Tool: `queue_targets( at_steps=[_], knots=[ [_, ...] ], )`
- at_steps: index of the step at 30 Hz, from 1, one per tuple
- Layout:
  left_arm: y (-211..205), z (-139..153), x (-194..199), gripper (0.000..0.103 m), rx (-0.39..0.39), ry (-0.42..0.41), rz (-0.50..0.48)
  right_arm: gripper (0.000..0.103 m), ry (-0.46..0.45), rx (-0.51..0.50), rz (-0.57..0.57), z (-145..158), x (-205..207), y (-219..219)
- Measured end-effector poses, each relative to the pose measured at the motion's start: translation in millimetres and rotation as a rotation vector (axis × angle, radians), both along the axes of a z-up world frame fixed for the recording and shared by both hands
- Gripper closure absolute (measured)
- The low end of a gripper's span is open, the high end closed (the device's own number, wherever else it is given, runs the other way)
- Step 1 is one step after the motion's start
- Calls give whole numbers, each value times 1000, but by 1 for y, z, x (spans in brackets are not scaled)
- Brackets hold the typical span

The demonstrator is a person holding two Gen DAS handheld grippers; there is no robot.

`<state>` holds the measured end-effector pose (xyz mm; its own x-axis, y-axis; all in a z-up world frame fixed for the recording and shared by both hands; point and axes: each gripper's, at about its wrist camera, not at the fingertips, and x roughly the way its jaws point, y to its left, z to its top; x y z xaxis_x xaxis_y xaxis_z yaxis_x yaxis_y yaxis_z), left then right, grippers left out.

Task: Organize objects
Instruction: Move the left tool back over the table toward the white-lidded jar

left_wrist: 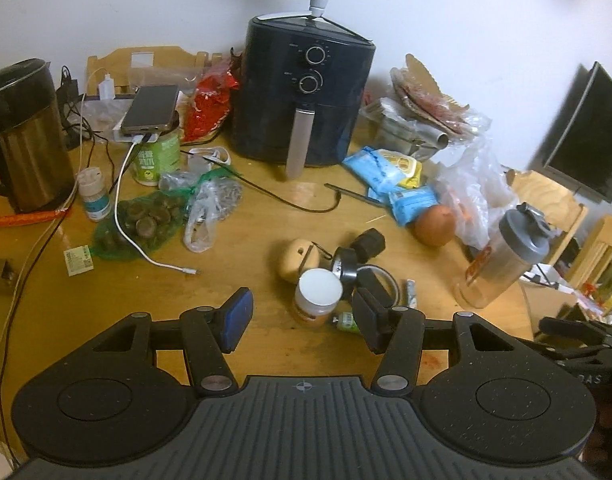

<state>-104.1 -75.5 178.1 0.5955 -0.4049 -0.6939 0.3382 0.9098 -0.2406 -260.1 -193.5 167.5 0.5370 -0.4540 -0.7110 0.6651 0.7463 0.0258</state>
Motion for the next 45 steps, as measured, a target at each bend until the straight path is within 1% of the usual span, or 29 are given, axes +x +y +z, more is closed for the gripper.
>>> queue_targets(
  at_steps=[7, 12, 14, 17, 21, 25, 31, 37, 42, 43, 44, 45],
  knots=[
    [-1, -11, 2, 49, 34, 1, 5, 0, 4, 28, -2, -6, -24, -8],
    [-7, -22, 17, 49, 58, 8, -27, 0, 12, 44, -43, -9, -29, -16],
    [-9, -24, 24, 49, 52, 3, -48, 0, 14, 42, -57, -8, -29, -18],
    [-10, -26, 35, 49, 20, -8, -88, 0, 19, 34, -82, -5, -28, -20],
    [-13, -32, 54, 49, 5, -11, -128, 0, 17, 21, -136, -1, -26, -23],
    [-16, -39, 66, 49, 11, -12, -170, 0, 20, 6, -188, -1, -23, -22],
    [-16, -51, 74, 49, 26, 4, -224, 0, 13, -14, -247, 2, -18, -11],
    [-29, -69, 82, 49, 52, 19, -278, 0, 39, -14, -263, 2, -17, 0],
    [-46, -84, 85, 48, 82, 30, -352, 0, 39, -4, -285, 1, -21, 4],
    [-48, -86, 85, 46, 97, 32, -356, 0, 37, -1, -287, 0, -22, 4],
    [-51, -88, 86, 32, 109, 36, -359, 0, 37, 2, -290, 0, -22, 4],
    [-53, -90, 86, 25, 113, 35, -360, 0, 36, 5, -292, -1, -23, 4]
  ],
)
